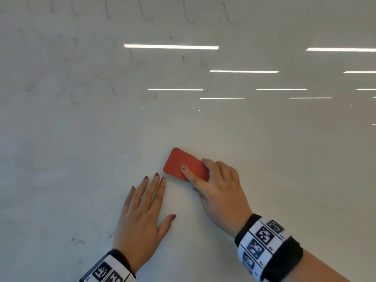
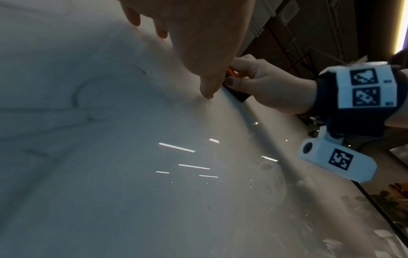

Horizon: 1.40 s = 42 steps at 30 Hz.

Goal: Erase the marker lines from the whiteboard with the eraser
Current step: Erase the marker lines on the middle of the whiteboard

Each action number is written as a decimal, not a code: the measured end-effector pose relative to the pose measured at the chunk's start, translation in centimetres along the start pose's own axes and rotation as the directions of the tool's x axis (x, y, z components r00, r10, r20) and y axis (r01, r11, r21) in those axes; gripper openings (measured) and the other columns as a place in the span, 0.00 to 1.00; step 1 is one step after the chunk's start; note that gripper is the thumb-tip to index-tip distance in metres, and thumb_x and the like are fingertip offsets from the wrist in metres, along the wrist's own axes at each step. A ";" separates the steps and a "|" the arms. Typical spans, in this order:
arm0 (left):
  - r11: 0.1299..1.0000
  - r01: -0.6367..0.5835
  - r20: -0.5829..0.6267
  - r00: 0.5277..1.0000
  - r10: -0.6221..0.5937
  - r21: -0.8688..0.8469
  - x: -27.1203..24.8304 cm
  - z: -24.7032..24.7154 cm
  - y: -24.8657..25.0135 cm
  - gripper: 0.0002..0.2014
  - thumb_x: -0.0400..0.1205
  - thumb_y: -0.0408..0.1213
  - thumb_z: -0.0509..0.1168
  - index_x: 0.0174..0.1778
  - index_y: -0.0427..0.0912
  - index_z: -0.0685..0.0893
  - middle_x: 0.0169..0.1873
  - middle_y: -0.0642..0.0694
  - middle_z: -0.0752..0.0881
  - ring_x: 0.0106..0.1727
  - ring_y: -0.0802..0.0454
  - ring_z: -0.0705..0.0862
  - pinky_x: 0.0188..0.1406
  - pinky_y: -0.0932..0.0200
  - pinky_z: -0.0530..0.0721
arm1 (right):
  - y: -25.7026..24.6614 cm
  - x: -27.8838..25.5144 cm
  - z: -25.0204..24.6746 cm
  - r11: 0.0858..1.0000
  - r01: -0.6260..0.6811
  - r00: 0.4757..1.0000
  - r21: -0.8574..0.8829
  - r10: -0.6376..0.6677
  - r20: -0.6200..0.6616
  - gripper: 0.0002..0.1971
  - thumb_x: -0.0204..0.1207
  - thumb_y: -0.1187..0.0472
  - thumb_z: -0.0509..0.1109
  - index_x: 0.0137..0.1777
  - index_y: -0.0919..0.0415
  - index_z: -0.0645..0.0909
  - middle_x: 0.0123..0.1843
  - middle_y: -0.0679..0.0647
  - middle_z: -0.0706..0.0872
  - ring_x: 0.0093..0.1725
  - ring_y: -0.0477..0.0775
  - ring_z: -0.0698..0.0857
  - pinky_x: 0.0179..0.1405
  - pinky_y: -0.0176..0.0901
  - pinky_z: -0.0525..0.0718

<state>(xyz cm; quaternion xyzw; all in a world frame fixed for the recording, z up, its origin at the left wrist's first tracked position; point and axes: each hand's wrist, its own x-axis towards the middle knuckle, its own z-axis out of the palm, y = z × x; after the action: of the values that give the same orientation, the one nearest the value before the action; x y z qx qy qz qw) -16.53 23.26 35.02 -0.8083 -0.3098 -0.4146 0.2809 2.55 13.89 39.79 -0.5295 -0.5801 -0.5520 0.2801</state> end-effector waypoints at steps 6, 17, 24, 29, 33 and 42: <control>1.000 -0.002 0.020 1.000 0.002 -0.006 0.0 -0.2 -0.2 0.38 0.80 0.61 0.52 0.82 0.43 0.57 0.81 0.47 0.60 0.81 0.47 0.59 0.77 0.47 0.56 | 3.6 1.3 -1.3 0.993 -0.112 0.992 -0.048 0.109 -0.057 0.26 0.79 0.55 0.66 0.77 0.43 0.70 0.63 0.63 0.77 0.57 0.65 0.75 0.55 0.59 0.73; 1.000 0.001 -0.052 0.999 -0.002 -0.008 2.0 -1.7 -0.4 0.40 0.76 0.64 0.56 0.80 0.41 0.65 0.78 0.45 0.66 0.78 0.46 0.63 0.74 0.46 0.60 | 0.4 7.4 -1.1 0.963 -0.270 0.956 0.029 0.271 -0.116 0.29 0.74 0.57 0.71 0.76 0.46 0.71 0.58 0.62 0.77 0.53 0.64 0.75 0.49 0.57 0.74; 0.998 0.066 -0.201 0.977 -0.069 -0.023 6.6 -3.8 -1.8 0.37 0.79 0.58 0.54 0.80 0.41 0.62 0.79 0.42 0.63 0.80 0.43 0.60 0.77 0.42 0.62 | -0.3 4.2 -0.4 0.994 -0.107 0.993 0.010 0.107 -0.056 0.30 0.75 0.56 0.72 0.77 0.43 0.70 0.61 0.61 0.78 0.54 0.63 0.75 0.50 0.57 0.75; 0.994 0.108 -0.161 0.981 -0.106 0.001 8.0 -3.9 -2.9 0.37 0.79 0.61 0.51 0.81 0.42 0.60 0.80 0.43 0.61 0.81 0.43 0.58 0.77 0.41 0.63 | 2.9 3.6 -1.2 0.988 -0.154 0.984 -0.017 0.152 -0.094 0.30 0.74 0.57 0.73 0.76 0.44 0.72 0.62 0.64 0.78 0.55 0.66 0.77 0.51 0.59 0.75; 0.994 0.104 -0.165 0.981 -0.099 0.021 8.1 -3.7 -3.0 0.37 0.80 0.61 0.51 0.82 0.42 0.59 0.80 0.43 0.61 0.81 0.44 0.58 0.77 0.43 0.62 | 4.2 6.7 -2.1 0.946 -0.324 0.937 0.018 0.323 -0.133 0.28 0.76 0.57 0.70 0.77 0.45 0.71 0.60 0.65 0.77 0.56 0.67 0.75 0.53 0.61 0.74; 0.993 0.110 -0.186 0.977 -0.102 0.031 8.2 -3.6 -2.9 0.37 0.80 0.61 0.50 0.81 0.41 0.62 0.79 0.43 0.65 0.80 0.44 0.61 0.77 0.43 0.63 | -2.7 11.5 -0.7 0.985 -0.163 0.979 0.054 0.169 -0.111 0.27 0.76 0.56 0.69 0.76 0.47 0.71 0.56 0.62 0.78 0.50 0.63 0.75 0.47 0.54 0.72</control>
<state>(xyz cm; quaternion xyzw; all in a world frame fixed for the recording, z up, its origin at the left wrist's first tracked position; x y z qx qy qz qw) -16.69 24.80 44.29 -0.7429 -0.3334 -0.4956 0.3022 -3.36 17.19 49.47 -0.5368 -0.5290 -0.5432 0.3701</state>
